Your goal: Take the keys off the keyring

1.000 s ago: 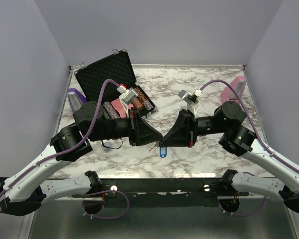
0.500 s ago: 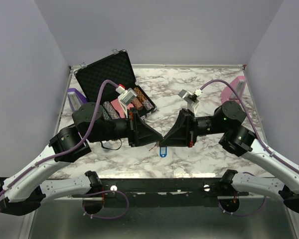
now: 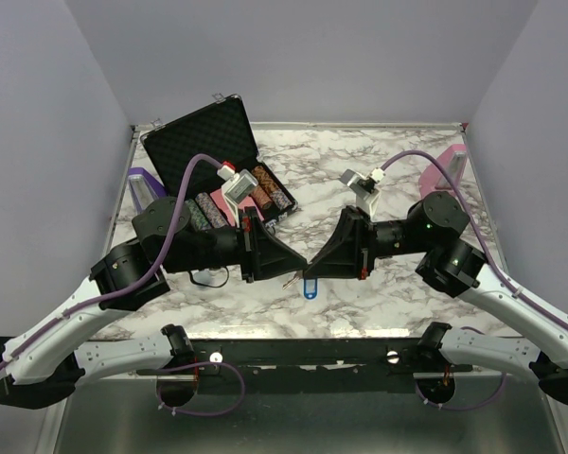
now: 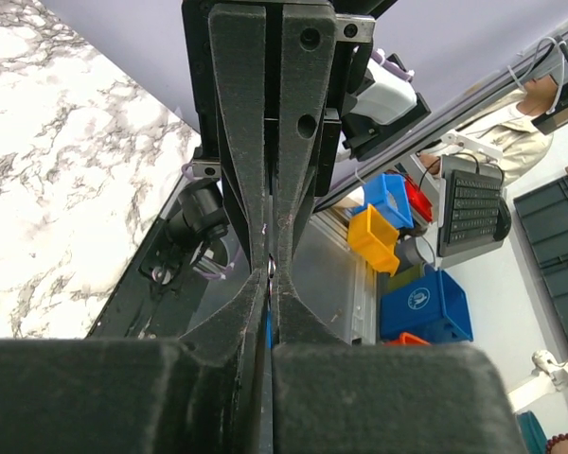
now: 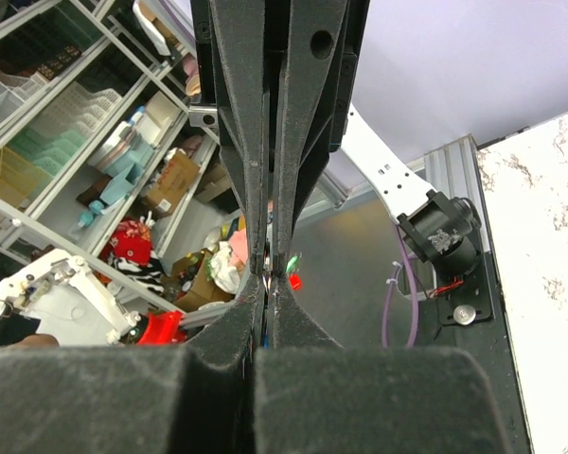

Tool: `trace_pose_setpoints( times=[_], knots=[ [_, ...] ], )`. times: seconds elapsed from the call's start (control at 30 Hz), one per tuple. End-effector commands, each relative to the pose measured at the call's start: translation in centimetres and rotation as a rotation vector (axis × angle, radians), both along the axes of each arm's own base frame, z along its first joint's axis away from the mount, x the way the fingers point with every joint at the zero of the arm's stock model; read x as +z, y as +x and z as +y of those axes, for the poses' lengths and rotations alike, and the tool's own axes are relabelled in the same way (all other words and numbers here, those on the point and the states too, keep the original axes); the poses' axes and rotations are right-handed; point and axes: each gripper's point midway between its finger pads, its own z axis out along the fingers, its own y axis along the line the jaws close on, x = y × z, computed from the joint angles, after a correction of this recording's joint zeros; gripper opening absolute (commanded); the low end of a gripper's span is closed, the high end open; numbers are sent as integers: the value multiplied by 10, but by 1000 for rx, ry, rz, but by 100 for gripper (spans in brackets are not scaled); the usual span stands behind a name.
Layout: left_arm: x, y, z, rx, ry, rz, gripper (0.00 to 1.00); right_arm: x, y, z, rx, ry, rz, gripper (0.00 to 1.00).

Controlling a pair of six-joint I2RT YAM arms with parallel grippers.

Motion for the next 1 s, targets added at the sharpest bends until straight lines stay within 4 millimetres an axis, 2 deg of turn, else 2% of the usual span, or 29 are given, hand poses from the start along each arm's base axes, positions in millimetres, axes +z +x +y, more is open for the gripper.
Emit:
trace_pose_setpoints(
  times=[0.0, 0.07, 0.13, 0.2, 0.27, 0.3, 0.4, 0.63, 0.97],
  knots=[
    [-9, -2, -2, -6, 37, -6, 7, 22, -4, -2, 7, 63, -32, 1],
    [-10, -2, -5, -9, 42, -8, 0, 23, -5, -2, 11, 67, -32, 1],
    [-9, -3, -7, -10, 46, -11, 0, 24, -5, -2, 13, 72, -33, 1],
    [-9, -1, -7, 4, 53, -8, 0, 24, -6, -3, 20, 78, -30, 20],
    [-9, 2, -5, 25, 60, -7, 0, 24, -7, -3, 30, 78, -33, 51],
    [-8, 3, -3, 38, 61, -7, 0, 24, -8, -3, 33, 78, -32, 61],
    [-4, 6, 0, 62, 63, -13, 0, 23, -9, -5, 33, 76, -32, 76],
    [5, 5, 5, 71, 50, -24, 0, 17, -8, -8, 4, 71, -22, 74],
    [12, 4, 6, 69, 28, -21, 0, 15, -2, -6, -28, 65, -14, 57]
  ],
)
